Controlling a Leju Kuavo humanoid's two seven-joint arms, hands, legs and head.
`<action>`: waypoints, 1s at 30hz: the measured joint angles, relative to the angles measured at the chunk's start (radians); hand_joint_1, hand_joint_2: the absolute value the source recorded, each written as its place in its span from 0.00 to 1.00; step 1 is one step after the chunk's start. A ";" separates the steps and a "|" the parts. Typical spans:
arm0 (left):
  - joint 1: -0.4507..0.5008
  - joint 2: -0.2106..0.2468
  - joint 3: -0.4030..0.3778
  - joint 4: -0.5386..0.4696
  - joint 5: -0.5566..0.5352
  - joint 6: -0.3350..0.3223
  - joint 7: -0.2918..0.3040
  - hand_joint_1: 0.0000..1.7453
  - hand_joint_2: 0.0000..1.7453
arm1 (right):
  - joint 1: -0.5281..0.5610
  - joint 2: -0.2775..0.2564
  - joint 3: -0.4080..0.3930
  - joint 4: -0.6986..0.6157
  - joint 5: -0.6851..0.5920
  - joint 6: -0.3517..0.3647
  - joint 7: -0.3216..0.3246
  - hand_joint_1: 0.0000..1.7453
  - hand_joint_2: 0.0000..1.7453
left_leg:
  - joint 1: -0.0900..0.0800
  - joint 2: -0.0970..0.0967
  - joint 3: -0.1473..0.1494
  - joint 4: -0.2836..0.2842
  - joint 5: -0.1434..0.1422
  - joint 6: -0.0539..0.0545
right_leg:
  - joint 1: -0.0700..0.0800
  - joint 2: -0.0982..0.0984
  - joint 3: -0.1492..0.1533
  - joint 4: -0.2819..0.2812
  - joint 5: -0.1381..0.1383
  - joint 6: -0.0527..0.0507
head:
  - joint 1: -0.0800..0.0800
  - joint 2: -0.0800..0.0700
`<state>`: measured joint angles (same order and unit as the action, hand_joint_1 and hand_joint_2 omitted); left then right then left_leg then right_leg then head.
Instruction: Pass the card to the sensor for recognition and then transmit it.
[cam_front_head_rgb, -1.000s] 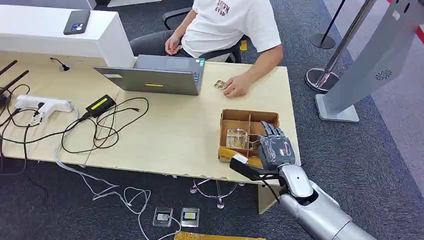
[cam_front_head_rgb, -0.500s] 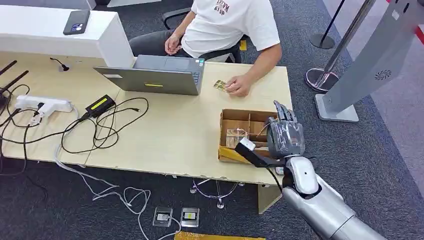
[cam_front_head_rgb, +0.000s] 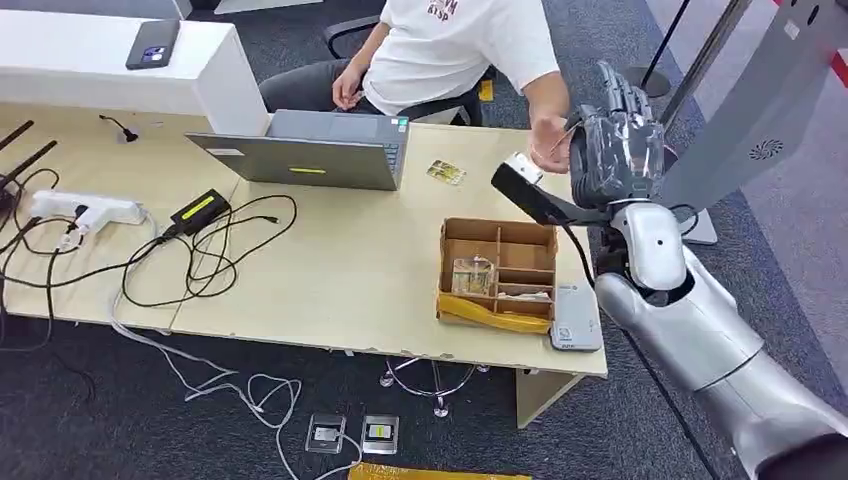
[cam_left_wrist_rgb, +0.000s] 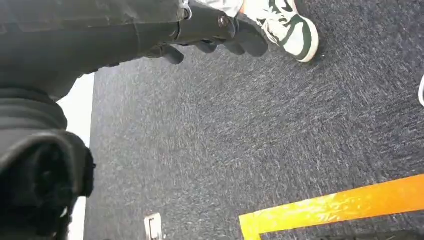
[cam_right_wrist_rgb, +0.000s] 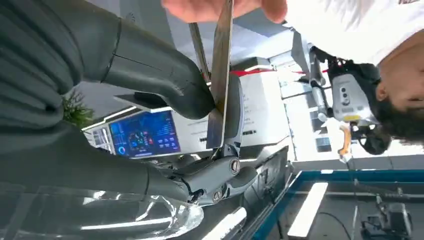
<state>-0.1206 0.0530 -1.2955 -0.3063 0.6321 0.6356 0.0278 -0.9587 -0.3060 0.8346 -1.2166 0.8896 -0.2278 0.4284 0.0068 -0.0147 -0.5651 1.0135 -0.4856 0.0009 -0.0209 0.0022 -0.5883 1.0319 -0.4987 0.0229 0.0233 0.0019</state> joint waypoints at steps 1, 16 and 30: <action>-0.003 0.001 -0.003 0.000 -0.006 -0.007 0.006 0.00 0.00 | -0.016 0.008 0.005 0.010 0.000 0.015 -0.004 1.00 1.00 | 0.000 0.000 0.000 0.000 0.000 0.000 | 0.000 0.000 0.000 0.000 0.000 0.000 | 0.000 0.000; -0.013 0.025 -0.022 -0.006 -0.039 -0.011 0.077 0.00 0.00 | -0.133 0.169 0.113 0.410 0.013 0.040 -0.032 1.00 1.00 | 0.000 -0.001 -0.001 0.000 0.000 0.000 | 0.000 -0.001 0.000 0.000 0.000 0.000 | 0.000 0.000; -0.009 0.032 -0.024 -0.006 -0.042 -0.035 0.057 0.00 0.00 | -0.133 0.183 0.153 0.550 0.051 0.013 -0.019 0.00 1.00 | 0.000 -0.001 0.000 0.000 0.000 0.000 | 0.000 0.000 0.000 -0.001 0.000 0.000 | 0.000 0.000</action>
<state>-0.1301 0.0854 -1.3191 -0.3124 0.5897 0.6001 0.0844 -1.0913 -0.1232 0.9876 -0.6668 0.9401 -0.2146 0.4089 0.0072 -0.0156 -0.5655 1.0135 -0.4854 0.0008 -0.0204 0.0020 -0.5888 1.0313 -0.4987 0.0229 0.0233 0.0019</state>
